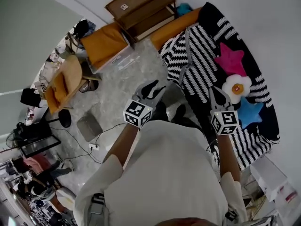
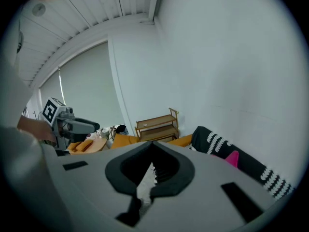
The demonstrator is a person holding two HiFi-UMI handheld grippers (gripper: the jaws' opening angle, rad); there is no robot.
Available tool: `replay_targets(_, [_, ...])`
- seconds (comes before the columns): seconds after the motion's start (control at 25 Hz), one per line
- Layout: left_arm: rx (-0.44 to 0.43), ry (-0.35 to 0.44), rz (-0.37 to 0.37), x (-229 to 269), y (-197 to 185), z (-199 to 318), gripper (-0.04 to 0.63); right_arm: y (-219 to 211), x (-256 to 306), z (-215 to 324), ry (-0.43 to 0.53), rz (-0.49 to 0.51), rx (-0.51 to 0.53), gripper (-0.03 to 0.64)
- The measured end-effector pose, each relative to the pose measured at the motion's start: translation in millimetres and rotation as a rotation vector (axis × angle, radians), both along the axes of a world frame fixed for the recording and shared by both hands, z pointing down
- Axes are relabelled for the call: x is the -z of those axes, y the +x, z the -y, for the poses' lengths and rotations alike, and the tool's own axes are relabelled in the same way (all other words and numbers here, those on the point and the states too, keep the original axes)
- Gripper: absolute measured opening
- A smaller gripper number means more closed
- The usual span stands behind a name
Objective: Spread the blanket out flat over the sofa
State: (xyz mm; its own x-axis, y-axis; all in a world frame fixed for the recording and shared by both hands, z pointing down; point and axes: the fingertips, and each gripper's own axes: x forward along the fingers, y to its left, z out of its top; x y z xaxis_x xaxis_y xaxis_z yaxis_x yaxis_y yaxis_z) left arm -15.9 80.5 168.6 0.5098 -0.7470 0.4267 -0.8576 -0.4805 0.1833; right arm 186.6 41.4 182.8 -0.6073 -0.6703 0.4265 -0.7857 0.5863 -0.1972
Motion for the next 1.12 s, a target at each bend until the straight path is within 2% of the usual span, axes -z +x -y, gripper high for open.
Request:
replay_targets(0.24, [-0.1, -0.029, 0.006, -18, -3, 36, 0.167, -1, -16, 15, -0.042, -0.018, -0.092, 0.005])
replay_targets(0.56, [-0.286, -0.062, 0.061, -60, -10, 102, 0.167, -18, -46, 57, -0.097, -0.038, -0.21, 0.005])
replay_targets(0.84, [-0.439, -0.129, 0.081, -117, -8, 142, 0.167, -33, -89, 84, -0.155, -0.045, -0.307, 0.005])
replay_targets(1.12, [-0.532, -0.168, 0.094, -195, 13, 171, 0.167, -28, -152, 98, -0.196, -0.06, -0.364, 0.005])
